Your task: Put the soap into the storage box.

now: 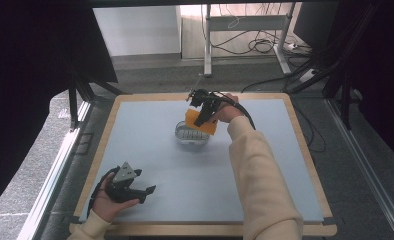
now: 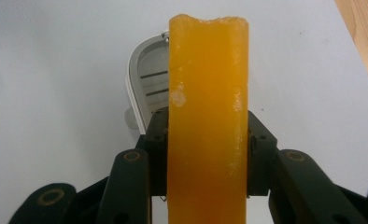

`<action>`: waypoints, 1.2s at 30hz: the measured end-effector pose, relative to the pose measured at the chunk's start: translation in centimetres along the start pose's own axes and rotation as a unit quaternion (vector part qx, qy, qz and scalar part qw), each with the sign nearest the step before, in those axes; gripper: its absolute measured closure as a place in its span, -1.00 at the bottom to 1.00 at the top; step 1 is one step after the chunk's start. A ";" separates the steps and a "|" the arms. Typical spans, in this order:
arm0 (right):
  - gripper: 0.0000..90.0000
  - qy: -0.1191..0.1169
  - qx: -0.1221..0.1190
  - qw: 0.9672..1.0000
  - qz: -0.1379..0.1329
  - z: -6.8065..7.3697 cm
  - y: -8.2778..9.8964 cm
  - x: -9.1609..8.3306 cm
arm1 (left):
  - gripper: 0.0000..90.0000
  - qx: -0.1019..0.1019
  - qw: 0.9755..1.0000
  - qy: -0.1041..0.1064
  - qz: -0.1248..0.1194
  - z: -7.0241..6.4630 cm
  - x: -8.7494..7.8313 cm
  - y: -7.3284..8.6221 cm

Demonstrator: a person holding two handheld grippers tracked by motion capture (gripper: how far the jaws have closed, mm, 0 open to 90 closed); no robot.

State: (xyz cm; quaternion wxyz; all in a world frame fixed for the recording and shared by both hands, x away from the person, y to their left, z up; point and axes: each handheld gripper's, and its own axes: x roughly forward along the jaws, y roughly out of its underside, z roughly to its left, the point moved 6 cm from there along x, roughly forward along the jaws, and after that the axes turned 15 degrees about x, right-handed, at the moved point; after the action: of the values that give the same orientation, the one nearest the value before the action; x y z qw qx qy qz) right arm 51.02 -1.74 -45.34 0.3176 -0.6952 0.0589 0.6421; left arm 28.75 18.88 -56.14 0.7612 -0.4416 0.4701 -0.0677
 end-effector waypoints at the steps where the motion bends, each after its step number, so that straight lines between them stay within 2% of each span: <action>1: 0.36 -0.002 -0.001 1.000 -0.001 0.2 -0.2 0.2 | -0.55 0.002 1.000 0.000 0.001 0.0 0.1 0.0; 9: 0.37 -0.008 -0.012 1.000 0.002 0.4 -0.8 1.0 | -0.55 0.004 1.000 0.000 0.002 0.1 0.0 0.0; 20: 0.36 -0.014 -0.015 1.000 0.002 0.5 -1.1 1.6 | -0.55 0.002 1.000 0.001 0.004 0.0 0.0 0.1; 28: 0.36 -0.013 -0.028 0.999 0.010 0.5 -1.5 2.3 | -0.55 0.002 1.000 0.000 0.004 0.1 0.0 0.1; 36: 0.36 -0.022 -0.046 0.999 0.017 0.5 -2.0 3.5 | -0.55 0.001 1.000 0.000 0.001 0.1 -0.2 0.1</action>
State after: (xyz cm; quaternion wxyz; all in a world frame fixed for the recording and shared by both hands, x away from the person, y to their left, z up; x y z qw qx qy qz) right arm 52.11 1.26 -47.84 0.2757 -0.6935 0.0345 0.6648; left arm 28.73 19.12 -56.08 0.7616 -0.4405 0.4705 -0.0671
